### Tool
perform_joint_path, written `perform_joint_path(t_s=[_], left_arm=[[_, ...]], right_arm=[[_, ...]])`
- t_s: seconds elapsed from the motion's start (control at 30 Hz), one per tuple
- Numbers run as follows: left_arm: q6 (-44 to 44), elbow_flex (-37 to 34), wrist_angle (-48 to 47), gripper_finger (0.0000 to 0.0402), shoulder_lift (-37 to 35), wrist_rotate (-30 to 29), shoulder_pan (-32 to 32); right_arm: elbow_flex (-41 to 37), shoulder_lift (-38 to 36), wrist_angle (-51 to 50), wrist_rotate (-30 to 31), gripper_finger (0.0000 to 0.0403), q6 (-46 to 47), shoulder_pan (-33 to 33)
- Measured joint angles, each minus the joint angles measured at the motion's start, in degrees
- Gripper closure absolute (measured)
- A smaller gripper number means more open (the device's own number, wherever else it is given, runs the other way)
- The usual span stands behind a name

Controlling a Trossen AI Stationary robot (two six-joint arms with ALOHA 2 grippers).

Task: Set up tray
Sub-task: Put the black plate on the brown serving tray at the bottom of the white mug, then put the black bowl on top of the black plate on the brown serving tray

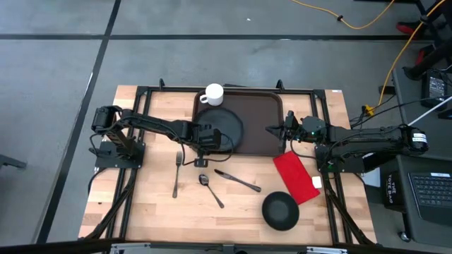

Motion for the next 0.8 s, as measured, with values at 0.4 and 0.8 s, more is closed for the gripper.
perform_joint_path(t_s=[0.4,0.8], left_arm=[[-1.14,0.00,-0.04,0.0289,0.00,-0.07,-0.15],[6.39,2.32,-7.50,0.0300,-0.08,-0.64,-0.02]], right_arm=[[0.00,0.00,-0.01,-1.97,0.0388,-0.47,0.01],[0.00,0.00,0.09,-1.95,0.0388,-1.08,-0.01]])
